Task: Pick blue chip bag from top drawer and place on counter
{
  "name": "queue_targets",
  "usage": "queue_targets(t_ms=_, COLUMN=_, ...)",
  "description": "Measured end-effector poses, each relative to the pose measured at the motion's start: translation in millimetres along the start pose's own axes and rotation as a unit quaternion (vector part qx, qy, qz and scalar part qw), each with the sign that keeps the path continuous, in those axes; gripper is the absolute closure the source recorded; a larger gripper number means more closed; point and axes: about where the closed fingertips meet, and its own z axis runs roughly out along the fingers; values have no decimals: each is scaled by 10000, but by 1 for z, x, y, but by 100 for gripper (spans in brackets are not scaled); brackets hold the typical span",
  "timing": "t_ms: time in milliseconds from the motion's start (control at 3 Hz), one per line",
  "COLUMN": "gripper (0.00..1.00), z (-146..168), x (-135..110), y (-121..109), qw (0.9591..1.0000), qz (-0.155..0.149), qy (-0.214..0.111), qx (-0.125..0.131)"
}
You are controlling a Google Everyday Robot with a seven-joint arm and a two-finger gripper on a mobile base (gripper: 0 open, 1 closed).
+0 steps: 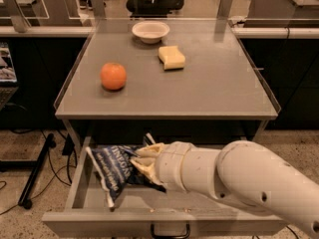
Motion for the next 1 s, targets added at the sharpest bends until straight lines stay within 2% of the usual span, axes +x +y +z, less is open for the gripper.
queue_targets(t_ms=333, gripper=100, z=-30, x=-90, y=37, qw=9961, qz=-668, qy=-563, qx=101)
queue_targets(t_ms=667, gripper=100, z=-37, x=-80, y=28, qw=9964, qz=-612, qy=-528, qx=266)
queue_targets(t_ms=1000, gripper=100, z=-35, x=-82, y=30, qw=9963, qz=-630, qy=-527, qx=238)
